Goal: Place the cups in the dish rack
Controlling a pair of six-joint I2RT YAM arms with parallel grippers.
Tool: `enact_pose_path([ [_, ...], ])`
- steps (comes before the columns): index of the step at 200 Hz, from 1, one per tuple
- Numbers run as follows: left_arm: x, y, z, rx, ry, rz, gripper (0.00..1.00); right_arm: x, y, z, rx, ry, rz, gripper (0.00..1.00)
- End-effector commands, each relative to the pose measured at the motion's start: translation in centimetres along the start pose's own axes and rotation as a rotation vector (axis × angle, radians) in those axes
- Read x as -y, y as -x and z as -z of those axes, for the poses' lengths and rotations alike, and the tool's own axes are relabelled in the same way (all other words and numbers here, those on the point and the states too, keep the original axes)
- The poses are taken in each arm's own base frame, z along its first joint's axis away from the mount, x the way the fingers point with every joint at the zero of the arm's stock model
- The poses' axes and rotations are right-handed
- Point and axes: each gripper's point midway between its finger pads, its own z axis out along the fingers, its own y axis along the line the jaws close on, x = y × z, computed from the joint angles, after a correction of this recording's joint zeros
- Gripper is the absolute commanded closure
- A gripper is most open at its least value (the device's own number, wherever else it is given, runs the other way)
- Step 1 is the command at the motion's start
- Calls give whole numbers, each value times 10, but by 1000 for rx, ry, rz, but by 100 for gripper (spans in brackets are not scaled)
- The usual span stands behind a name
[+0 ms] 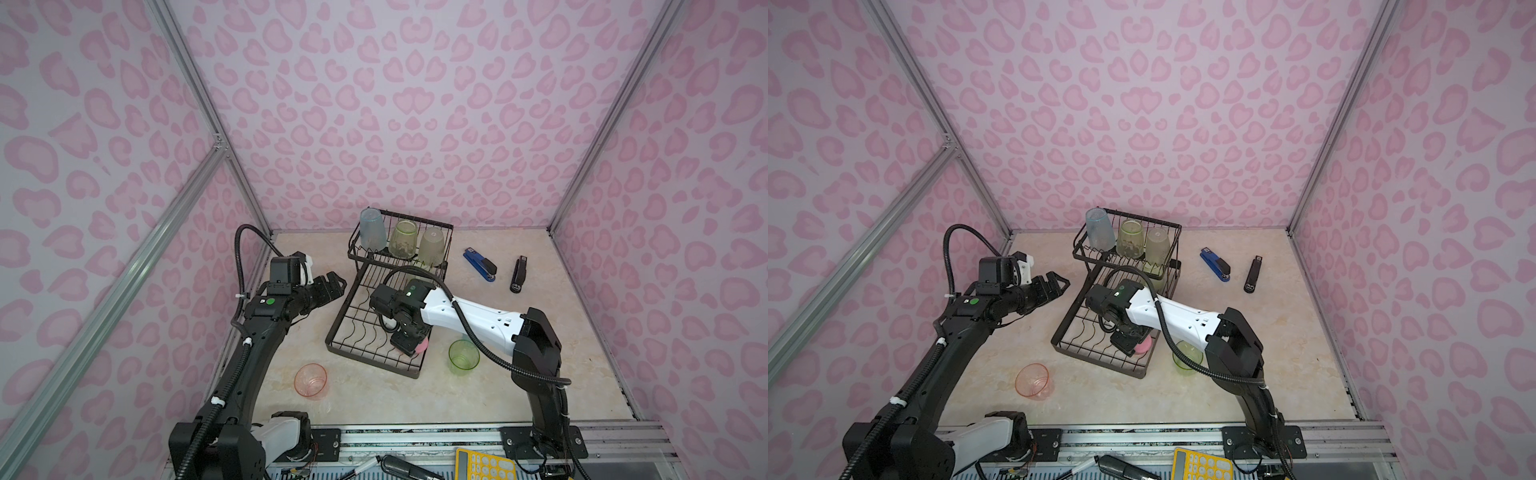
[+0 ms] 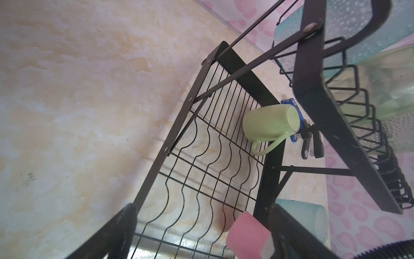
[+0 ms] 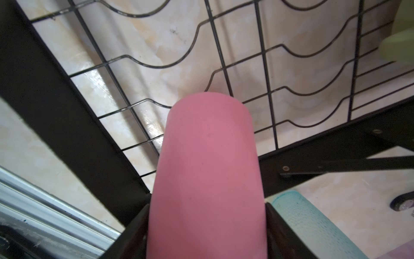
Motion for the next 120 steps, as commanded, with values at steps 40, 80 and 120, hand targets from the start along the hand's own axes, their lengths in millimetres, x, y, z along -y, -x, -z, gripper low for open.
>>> enact_pose_path([
  [40, 3, 5, 1, 20, -15, -9, 6, -1, 26, 5, 88, -47, 21, 24],
  [80, 1, 5, 2, 25, -2, -11, 6, 2, 50, 16, 197, -62, -10, 17],
  [120, -1, 7, 4, 37, 8, -10, 5, 9, 64, 30, 298, -89, -55, 13],
])
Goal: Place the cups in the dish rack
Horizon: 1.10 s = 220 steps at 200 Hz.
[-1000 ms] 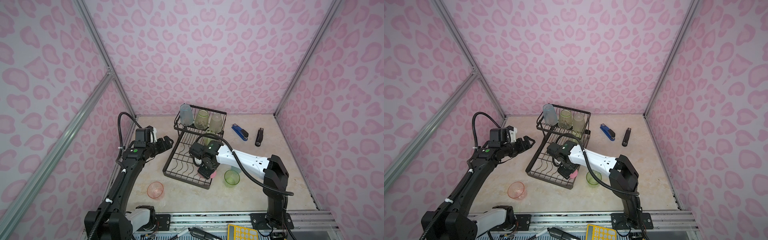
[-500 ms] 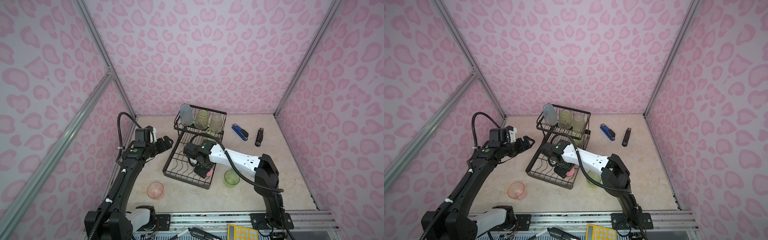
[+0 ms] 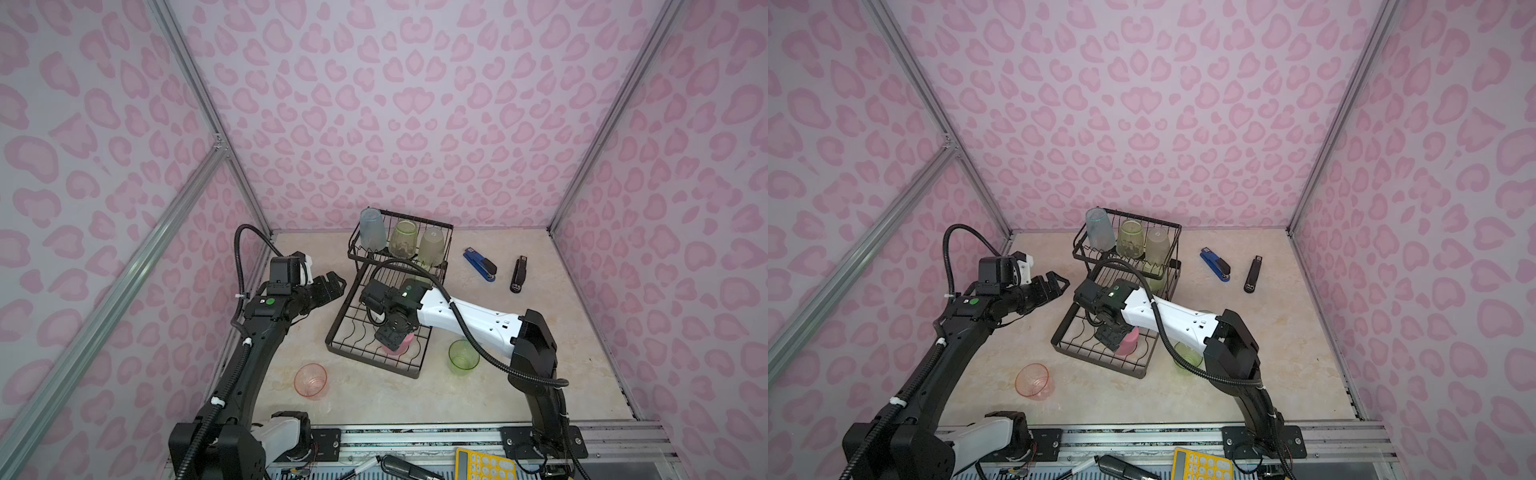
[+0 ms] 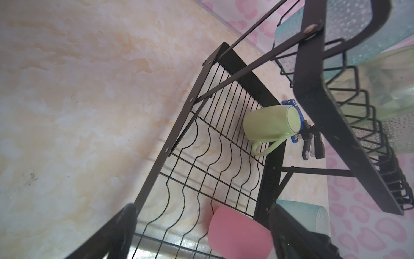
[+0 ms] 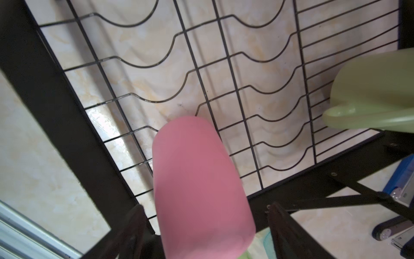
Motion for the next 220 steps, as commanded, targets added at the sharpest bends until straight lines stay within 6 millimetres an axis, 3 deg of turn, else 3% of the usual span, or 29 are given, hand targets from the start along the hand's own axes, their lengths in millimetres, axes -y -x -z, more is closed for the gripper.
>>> enact_pose_path([
  [1, 0, 6, 3, 32, 4, -10, 5, 8, 16, 5, 80, -44, -38, 13],
  [41, 0, 7, 3, 31, 4, -9, 6, 27, 27, 40, 258, -95, -146, 11],
  [67, 0, 6, 1, 26, 2, -7, 5, 31, 16, 52, 286, -91, -202, 11],
  [126, 1, 4, 0, 20, -7, -5, 5, 11, -20, 53, 261, -33, -370, 13],
  [159, 3, 4, 0, 19, -18, -3, 5, 4, -51, 34, 194, -43, -360, 12],
  [220, 4, 4, 1, 21, -23, -4, 6, 1, -63, 15, 87, -26, -257, 12],
])
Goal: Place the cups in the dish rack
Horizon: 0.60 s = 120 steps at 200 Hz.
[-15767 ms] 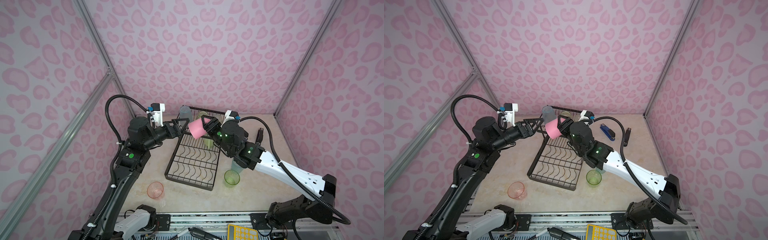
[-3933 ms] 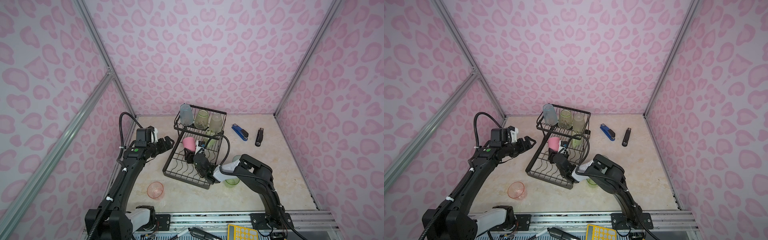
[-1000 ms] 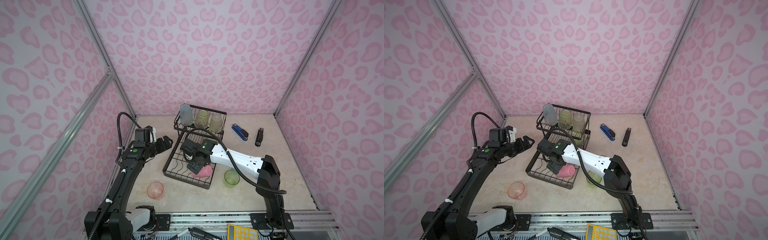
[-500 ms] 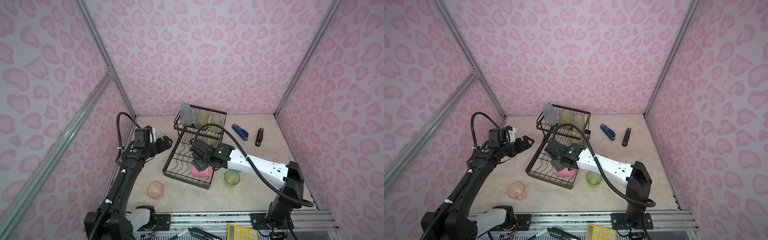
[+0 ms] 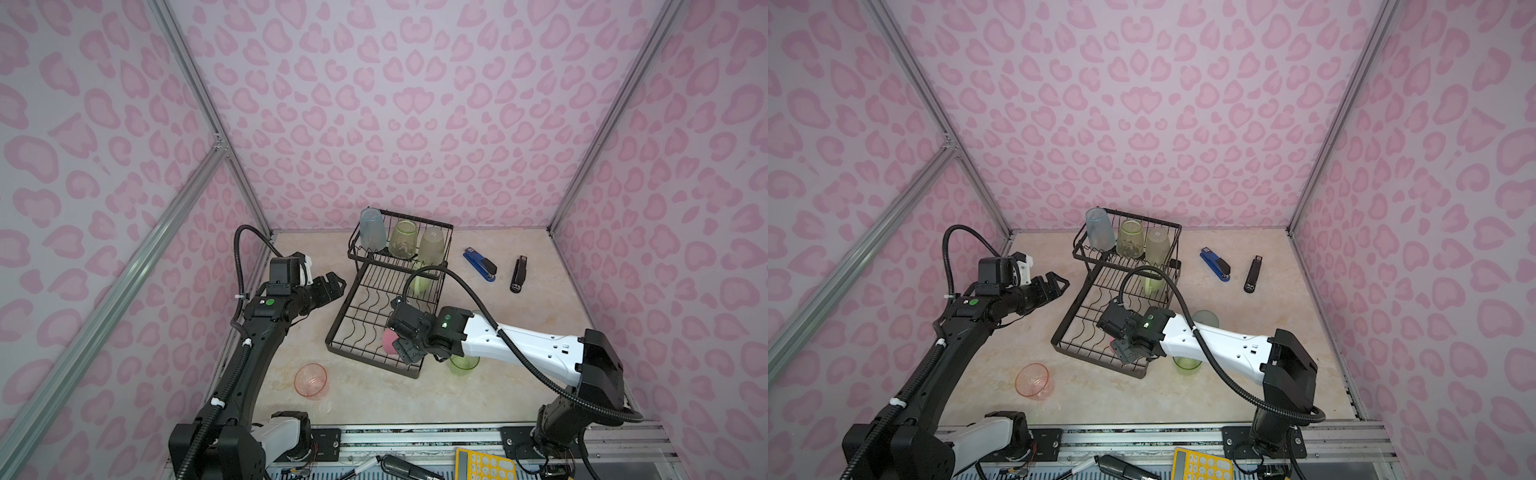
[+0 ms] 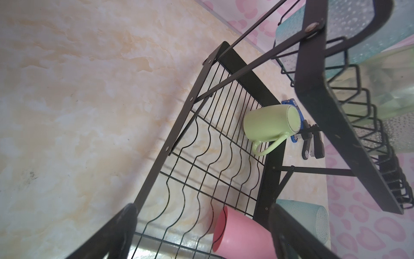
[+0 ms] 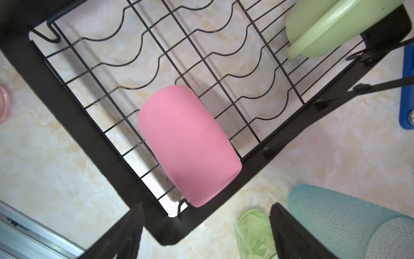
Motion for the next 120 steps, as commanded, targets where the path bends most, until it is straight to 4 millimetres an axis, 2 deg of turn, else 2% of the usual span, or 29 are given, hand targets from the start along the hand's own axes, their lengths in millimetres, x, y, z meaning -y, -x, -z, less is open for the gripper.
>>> enact_pose_path([
  [1, 4, 5, 1, 24, -19, -6, 6, -2, -5, -6, -44, 20, 32, 12],
  [87, 3, 5, -2, 15, -17, -3, 6, -37, -17, -15, -86, 125, 4, 15],
  [120, 2, 4, -3, 12, -15, -2, 6, -48, -13, -17, -75, 143, 6, 16],
])
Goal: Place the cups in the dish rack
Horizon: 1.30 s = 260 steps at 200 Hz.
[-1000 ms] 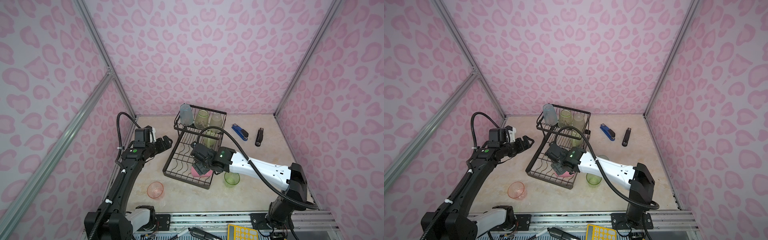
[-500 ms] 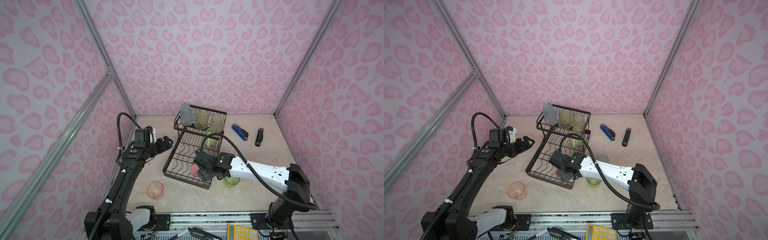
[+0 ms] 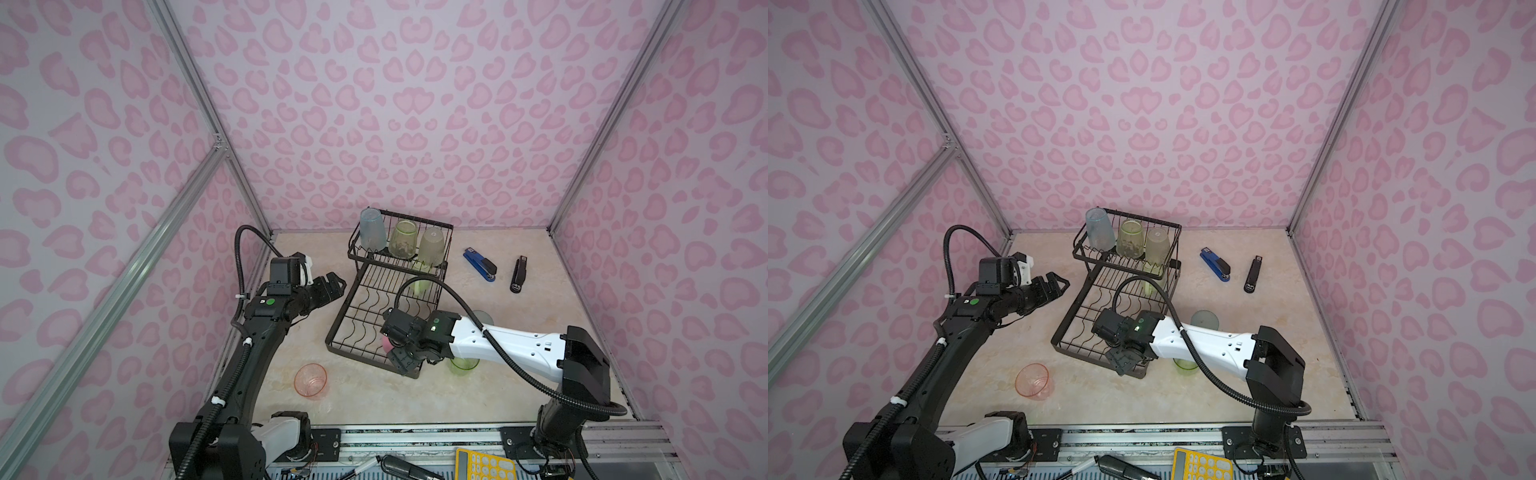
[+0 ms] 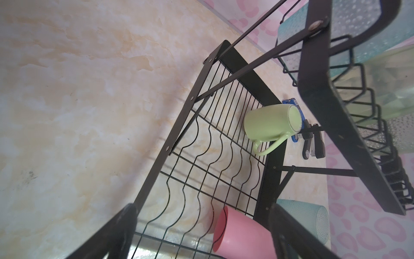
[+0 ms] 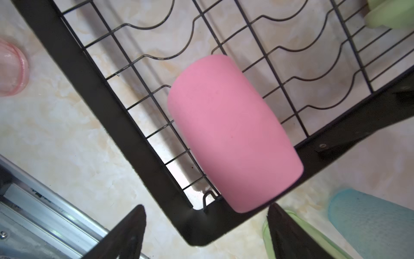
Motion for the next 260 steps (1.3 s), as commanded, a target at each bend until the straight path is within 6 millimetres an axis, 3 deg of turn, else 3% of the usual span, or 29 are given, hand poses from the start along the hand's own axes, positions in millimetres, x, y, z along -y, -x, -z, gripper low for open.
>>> enact_pose_path([
  [1, 3, 5, -1, 18, -18, -5, 6, -9, 5, -2, 11, 25, -12, 16],
  [83, 3, 5, -1, 19, -19, -4, 6, -31, 32, -3, 70, 62, 4, 16],
  [90, 4, 5, 0, 19, -19, -5, 6, -35, 44, 4, 99, 72, 0, 16],
  [150, 4, 5, 0, 22, -21, -6, 6, -44, 66, -11, 103, 51, 31, 17],
  [190, 4, 5, 0, 21, -19, -6, 6, -43, 74, -9, 128, 35, 25, 18],
  [260, 4, 4, -2, 15, -20, -3, 6, -21, 78, 19, 246, -12, -20, 18],
])
